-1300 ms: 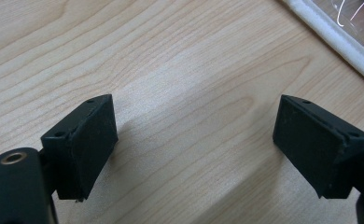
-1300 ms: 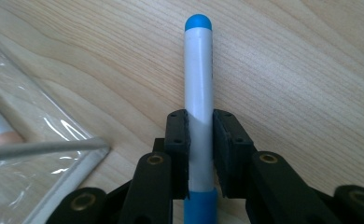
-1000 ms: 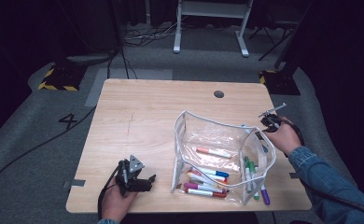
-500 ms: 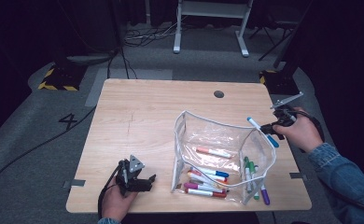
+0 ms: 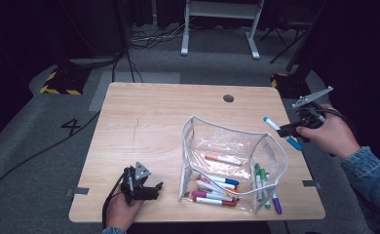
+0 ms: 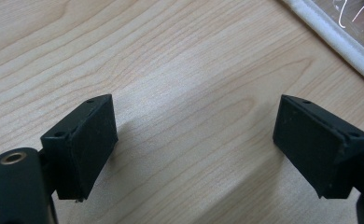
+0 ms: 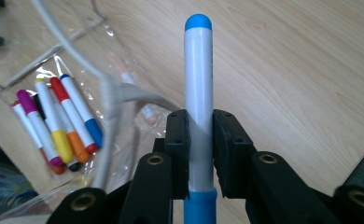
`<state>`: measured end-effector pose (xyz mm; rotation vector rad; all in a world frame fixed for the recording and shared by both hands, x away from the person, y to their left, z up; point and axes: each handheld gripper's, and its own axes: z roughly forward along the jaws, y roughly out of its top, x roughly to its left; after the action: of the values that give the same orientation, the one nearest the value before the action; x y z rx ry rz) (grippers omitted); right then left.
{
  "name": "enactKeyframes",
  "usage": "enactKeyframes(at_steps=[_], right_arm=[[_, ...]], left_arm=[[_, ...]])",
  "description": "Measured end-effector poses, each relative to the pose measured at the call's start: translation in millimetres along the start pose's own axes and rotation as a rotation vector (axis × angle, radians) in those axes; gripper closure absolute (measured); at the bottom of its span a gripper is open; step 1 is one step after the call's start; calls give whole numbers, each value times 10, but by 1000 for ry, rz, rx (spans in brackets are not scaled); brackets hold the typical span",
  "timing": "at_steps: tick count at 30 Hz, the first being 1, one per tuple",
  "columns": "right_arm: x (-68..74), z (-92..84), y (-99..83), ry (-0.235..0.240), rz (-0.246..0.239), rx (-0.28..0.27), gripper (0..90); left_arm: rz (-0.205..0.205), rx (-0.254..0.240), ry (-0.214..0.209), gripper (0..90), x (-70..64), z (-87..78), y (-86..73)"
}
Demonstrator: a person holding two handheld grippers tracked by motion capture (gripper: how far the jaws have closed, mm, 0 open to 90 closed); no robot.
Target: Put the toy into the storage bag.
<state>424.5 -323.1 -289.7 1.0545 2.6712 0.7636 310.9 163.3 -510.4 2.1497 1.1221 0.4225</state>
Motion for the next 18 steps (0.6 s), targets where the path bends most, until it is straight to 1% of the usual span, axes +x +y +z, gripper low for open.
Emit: enactKeyframes(at_steps=[1,2,3,4,7,8,9,10,11,13,14,15,16,17,18], right_arm=[[75,-69,28,4,-23,-2,772],[106,-95,39,6,-34,-3,772],[106,-95,39,6,-34,-3,772],[202,-166,75,12,-65,-8,772],[334,-236,128,33,-100,-18,772],[367,-247,143,38,-111,-20,772],[367,-247,143,38,-111,-20,772],[473,-274,183,57,-139,-19,772],[534,-281,204,68,-155,-20,772],[617,-284,233,87,-176,-19,772],[617,-284,233,87,-176,-19,772],[654,-284,244,95,-182,-17,772],[760,-278,278,116,-210,-13,772],[804,-273,292,127,-224,-15,772],[804,-273,292,127,-224,-15,772]], left_arm=[[0,1,0,138,0,0,1],[0,1,1,138,0,0,1],[0,1,1,138,0,0,1],[0,1,1,138,1,0,1],[0,1,1,138,1,0,1],[0,1,1,138,1,0,1],[0,1,1,138,1,0,1],[0,1,1,138,1,0,1],[0,1,1,138,1,0,1],[0,0,1,138,1,0,1],[0,0,1,138,1,0,1],[0,1,1,138,1,0,1],[0,1,1,138,1,0,1],[1,-1,0,138,2,1,2],[1,-1,0,139,2,1,2]])
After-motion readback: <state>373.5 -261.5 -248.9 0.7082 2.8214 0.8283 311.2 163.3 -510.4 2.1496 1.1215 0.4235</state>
